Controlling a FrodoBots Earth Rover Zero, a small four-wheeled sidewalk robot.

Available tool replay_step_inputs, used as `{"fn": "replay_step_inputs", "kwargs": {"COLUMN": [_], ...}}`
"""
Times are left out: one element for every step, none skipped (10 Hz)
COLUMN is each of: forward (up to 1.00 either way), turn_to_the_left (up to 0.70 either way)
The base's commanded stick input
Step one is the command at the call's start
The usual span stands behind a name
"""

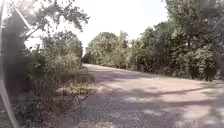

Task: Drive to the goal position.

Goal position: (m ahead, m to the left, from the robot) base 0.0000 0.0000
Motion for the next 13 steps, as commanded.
{"fn": "replay_step_inputs", "kwargs": {"forward": [0.05,0.05,0.05,0.05,0.05,0.05,0.05,0.05,0.05,0.05,0.05,0.05,0.05], "turn_to_the_left": [0.00,0.00,0.00,0.00,0.00,0.00,0.00,0.00,0.00,0.00,0.00,0.00,0.00]}}
